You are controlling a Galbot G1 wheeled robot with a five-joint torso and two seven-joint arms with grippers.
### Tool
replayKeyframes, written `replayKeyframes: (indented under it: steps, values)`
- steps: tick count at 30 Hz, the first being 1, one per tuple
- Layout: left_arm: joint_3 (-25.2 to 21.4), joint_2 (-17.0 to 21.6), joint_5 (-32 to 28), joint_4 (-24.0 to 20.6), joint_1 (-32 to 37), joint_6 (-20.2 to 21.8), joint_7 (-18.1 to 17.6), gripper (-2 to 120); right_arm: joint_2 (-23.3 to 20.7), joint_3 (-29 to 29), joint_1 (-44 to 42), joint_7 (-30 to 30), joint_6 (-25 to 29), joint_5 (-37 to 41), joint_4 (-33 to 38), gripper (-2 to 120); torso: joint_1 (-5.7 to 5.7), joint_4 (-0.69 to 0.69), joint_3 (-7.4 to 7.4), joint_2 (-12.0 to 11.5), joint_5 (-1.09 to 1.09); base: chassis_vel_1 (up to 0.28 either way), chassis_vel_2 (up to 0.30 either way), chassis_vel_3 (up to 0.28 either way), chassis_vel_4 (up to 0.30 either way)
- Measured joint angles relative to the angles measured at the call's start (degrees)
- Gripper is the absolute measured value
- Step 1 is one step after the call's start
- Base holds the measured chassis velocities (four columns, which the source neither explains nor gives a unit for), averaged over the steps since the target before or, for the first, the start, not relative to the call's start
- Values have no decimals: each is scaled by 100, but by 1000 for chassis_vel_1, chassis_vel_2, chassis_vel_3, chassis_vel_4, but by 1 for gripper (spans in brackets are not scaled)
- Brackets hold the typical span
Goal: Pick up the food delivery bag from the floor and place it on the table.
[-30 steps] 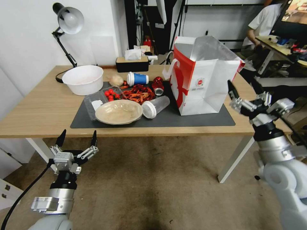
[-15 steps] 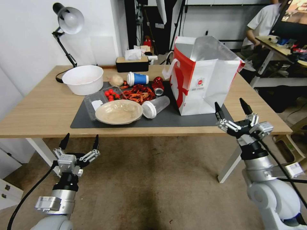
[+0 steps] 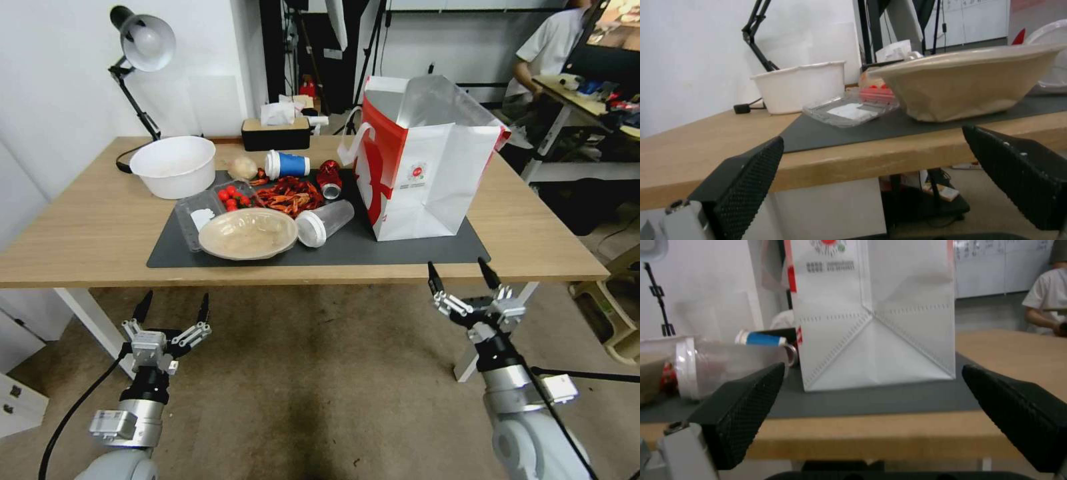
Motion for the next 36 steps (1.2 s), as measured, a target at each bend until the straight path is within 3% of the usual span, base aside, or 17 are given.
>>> replayKeyframes:
  steps: [11, 36]
  values:
    - [11, -4, 23, 217, -87, -88, 32, 100, 98, 19, -42, 54, 31, -223, -188, 100, 0, 0, 0, 0, -1, 0, 0, 0, 0]
    - [3, -21, 71, 235, -119, -110, 19, 100, 127, 36, -30, 137, 64, -394, -316, 100, 1, 0, 0, 0, 0, 0, 0, 0, 0]
